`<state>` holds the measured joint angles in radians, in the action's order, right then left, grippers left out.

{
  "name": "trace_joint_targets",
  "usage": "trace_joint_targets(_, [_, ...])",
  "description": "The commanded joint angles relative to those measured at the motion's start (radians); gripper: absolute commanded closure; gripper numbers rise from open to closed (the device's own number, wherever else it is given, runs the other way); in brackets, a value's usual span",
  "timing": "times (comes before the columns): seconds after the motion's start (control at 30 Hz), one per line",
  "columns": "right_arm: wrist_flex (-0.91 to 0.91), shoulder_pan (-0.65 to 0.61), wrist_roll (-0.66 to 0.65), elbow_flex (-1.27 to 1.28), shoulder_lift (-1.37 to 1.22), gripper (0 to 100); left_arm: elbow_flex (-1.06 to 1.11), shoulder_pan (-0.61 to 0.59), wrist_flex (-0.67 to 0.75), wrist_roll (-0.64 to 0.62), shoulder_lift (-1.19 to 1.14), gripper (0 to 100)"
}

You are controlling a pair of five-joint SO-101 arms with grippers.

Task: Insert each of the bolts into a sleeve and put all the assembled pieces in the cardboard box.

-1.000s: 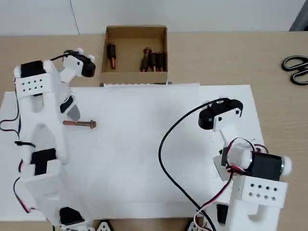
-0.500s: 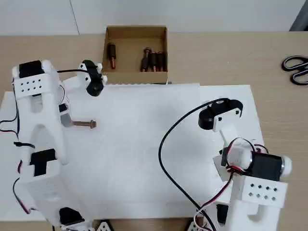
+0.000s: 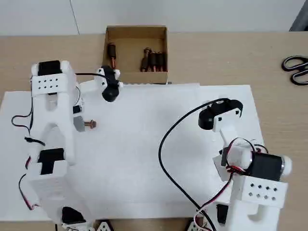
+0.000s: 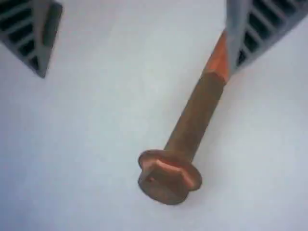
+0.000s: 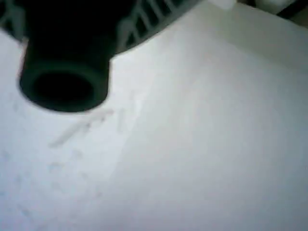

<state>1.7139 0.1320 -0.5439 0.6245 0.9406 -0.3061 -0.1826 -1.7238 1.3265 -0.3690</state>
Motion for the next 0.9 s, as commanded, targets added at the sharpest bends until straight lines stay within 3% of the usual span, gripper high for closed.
trace_joint_targets(0.0, [0.004, 0.005, -0.009, -0.003, 0.015, 99.5, -0.045, 0.008, 0.011, 0.126, -0.023, 77])
trace_joint_targets(0.37, [0.005, 0.005, -0.009, -0.003, 0.015, 99.5, -0.237, 0.008, 0.008, 0.126, -0.224, 77])
trace_joint_targets(0.87, [0.005, 0.004, -0.009, -0.003, 0.015, 99.5, -0.246, 0.003, 0.014, 0.124, -0.347, 77])
